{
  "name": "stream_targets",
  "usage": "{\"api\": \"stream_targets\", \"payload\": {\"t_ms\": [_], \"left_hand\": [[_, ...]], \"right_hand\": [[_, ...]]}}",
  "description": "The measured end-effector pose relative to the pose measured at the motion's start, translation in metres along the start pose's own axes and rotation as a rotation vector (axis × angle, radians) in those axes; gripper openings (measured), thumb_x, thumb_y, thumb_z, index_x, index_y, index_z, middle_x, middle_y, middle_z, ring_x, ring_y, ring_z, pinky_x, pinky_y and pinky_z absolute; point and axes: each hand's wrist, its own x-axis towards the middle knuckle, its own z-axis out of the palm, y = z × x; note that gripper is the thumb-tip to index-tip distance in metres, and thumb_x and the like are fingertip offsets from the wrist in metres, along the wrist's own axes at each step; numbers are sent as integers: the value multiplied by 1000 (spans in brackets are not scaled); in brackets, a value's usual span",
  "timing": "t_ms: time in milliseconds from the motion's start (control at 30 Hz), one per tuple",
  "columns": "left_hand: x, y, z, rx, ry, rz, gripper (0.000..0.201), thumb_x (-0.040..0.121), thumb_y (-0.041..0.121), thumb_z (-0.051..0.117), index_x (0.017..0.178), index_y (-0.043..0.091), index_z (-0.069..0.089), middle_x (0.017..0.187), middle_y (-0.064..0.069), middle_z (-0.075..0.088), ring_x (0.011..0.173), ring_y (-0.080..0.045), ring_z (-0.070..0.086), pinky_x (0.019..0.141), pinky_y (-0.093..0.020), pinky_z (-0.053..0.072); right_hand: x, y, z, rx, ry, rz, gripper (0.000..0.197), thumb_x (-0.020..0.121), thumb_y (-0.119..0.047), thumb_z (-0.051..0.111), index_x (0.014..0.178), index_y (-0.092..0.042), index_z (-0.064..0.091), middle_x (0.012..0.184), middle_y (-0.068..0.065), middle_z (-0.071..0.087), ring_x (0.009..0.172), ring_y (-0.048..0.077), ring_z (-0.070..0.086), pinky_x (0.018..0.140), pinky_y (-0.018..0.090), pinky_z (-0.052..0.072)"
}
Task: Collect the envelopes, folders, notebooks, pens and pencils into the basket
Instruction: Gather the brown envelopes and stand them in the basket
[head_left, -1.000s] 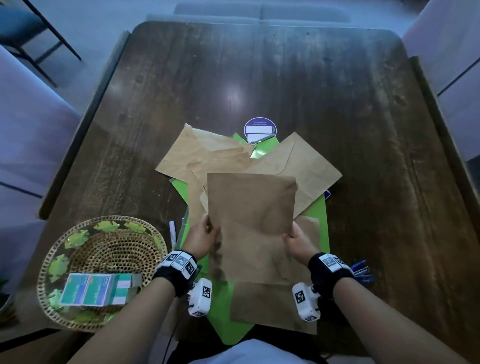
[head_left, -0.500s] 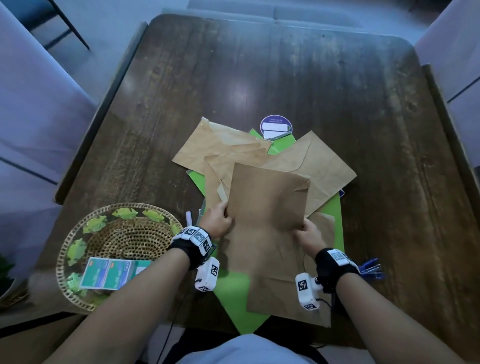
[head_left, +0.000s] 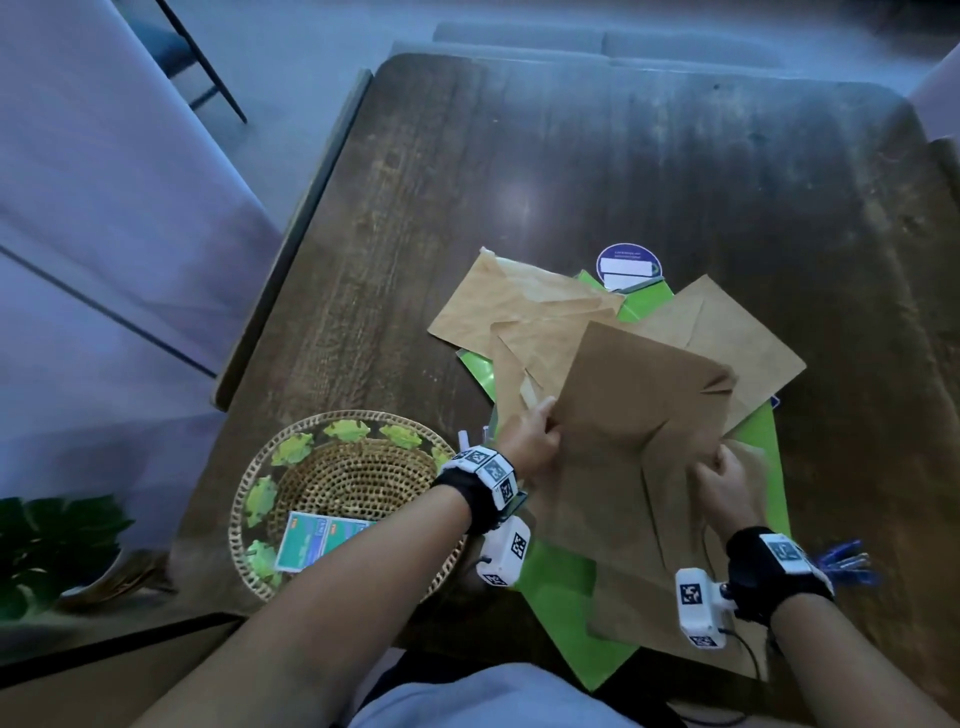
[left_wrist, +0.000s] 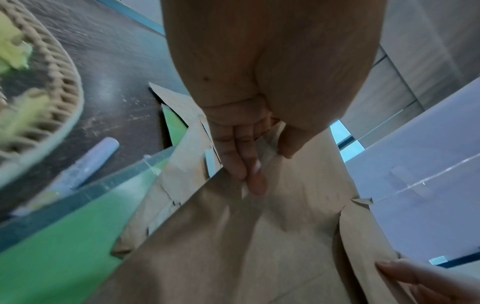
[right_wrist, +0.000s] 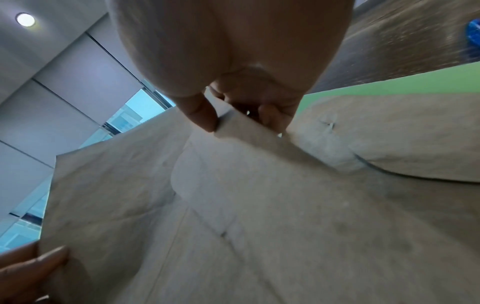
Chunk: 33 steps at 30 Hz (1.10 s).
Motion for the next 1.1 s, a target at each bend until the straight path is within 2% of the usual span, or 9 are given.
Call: {"api": "stream_targets", "payload": {"t_ms": [100, 233, 433, 533, 667, 800, 900, 1000, 1100], "left_hand": [[0, -15, -12, -81, 51, 21, 35, 98, 22, 56, 132, 18, 57, 119, -9, 69, 110, -26, 62, 83, -25, 44], [-2, -40, -31, -123, 93, 2, 28, 96, 24, 58, 123, 22, 61, 117, -5, 71, 107, -25, 65, 86, -30, 49], [1, -63, -68, -174, 252, -116, 10, 92, 27, 59, 100, 23, 55, 95, 0, 70, 77, -17, 67, 64, -25, 46], [13, -71, -78, -172, 276, -145, 27, 90, 25, 61, 116, 20, 56, 104, -2, 67, 96, -23, 63, 79, -31, 45], [28, -83, -82, -163, 306, -200, 46, 86, 21, 62, 131, 19, 55, 112, -7, 69, 104, -26, 63, 89, -32, 47], [50, -94, -84, -75, 333, -248, 35, 85, 16, 58, 121, 14, 59, 109, -16, 67, 104, -36, 62, 83, -34, 45], [63, -101, -81, -9, 307, -359, 59, 88, 17, 59, 144, 7, 42, 125, -24, 56, 118, -39, 53, 96, -35, 42], [72, -107, -75, 14, 261, -445, 78, 88, 20, 60, 154, 3, 21, 141, -26, 42, 130, -38, 44, 107, -36, 38], [73, -105, -67, 25, 233, -506, 82, 88, 19, 59, 154, 1, 15, 149, -25, 32, 135, -38, 40, 109, -39, 37]], "right_hand": [[-7, -18, 6, 4, -19, -36, 24, 87, -13, 50, 106, -18, 65, 93, 5, 69, 89, 26, 60, 77, 36, 44], [-3, -32, 30, 43, -91, -97, 21, 87, -5, 51, 95, -16, 66, 91, 7, 67, 83, 20, 57, 62, 24, 47], [-7, -61, 62, 55, -233, -126, 25, 98, -9, 54, 118, -22, 61, 104, -3, 71, 95, 14, 66, 85, 33, 51], [-2, -75, 79, 58, -263, -137, 25, 99, -8, 51, 118, -22, 60, 109, 2, 72, 100, 19, 66, 90, 38, 52], [10, -91, 97, 62, -264, -145, 19, 98, -9, 53, 106, -23, 62, 103, -2, 72, 93, 14, 67, 85, 32, 53], [30, -91, 113, -48, -311, -86, 15, 96, -14, 56, 108, -21, 59, 109, 2, 69, 98, 22, 66, 90, 43, 53], [49, -72, 121, -158, -323, -18, 38, 90, -19, 62, 127, -11, 56, 101, 2, 65, 88, 24, 65, 92, 54, 53], [42, -75, 114, -224, -312, 4, 24, 93, -17, 60, 115, -23, 54, 97, -4, 60, 84, 22, 67, 89, 46, 56], [47, -66, 99, -245, -309, 36, 19, 92, -23, 60, 109, -29, 57, 96, -5, 63, 88, 24, 70, 84, 45, 58]]}}
